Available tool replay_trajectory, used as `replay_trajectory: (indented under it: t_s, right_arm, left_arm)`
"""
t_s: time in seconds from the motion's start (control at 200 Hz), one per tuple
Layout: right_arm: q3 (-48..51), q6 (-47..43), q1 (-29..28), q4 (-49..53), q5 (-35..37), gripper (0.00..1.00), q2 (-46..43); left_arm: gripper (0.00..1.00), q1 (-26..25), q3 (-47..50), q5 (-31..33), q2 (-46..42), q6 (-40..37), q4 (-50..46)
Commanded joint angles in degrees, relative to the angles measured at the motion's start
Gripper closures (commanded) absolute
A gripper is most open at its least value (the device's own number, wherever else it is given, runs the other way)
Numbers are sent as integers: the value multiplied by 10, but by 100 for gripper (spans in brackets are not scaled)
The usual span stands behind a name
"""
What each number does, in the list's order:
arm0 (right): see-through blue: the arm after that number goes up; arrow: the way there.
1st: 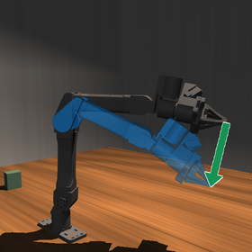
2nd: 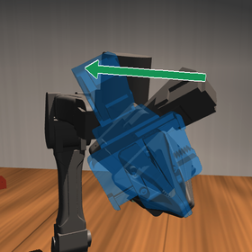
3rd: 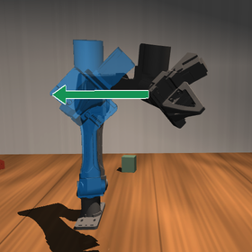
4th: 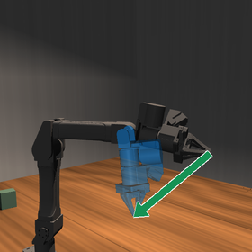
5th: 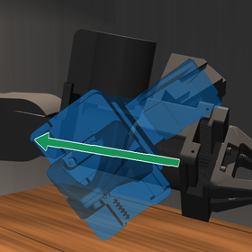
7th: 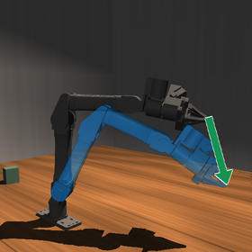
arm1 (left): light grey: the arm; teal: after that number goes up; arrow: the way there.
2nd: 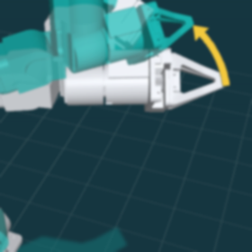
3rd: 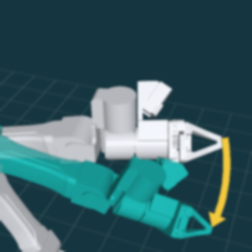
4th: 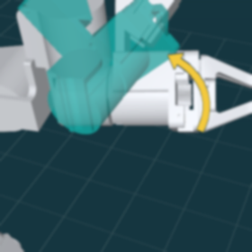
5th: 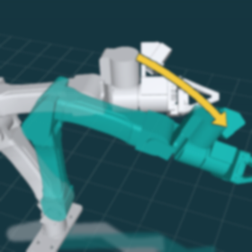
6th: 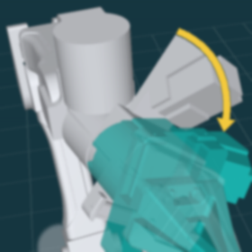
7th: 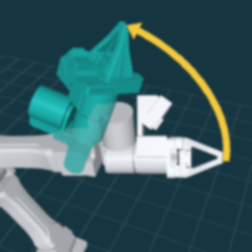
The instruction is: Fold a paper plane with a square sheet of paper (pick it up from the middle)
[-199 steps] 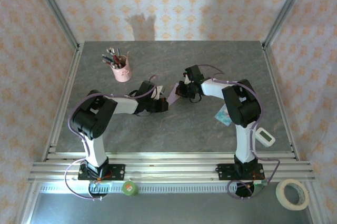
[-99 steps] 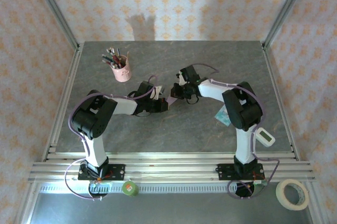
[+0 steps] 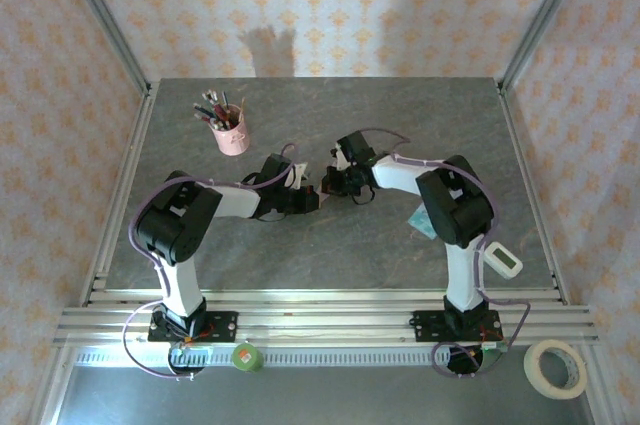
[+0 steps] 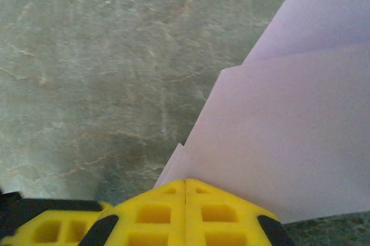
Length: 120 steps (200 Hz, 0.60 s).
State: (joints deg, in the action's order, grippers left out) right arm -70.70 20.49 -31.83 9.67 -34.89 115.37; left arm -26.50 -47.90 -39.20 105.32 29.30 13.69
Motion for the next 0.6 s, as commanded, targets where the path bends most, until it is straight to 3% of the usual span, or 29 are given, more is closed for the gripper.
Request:
replay_trajectory:
  t_s: [0.0, 0.596]
  right_arm:
    - [8, -2, 0, 22, 24, 99, 18]
    - [22, -3, 0, 6, 19, 100, 19]
  left_arm:
    - [100, 2, 5, -20, -44, 28, 5]
    - [100, 2, -15, 42, 9, 9, -44]
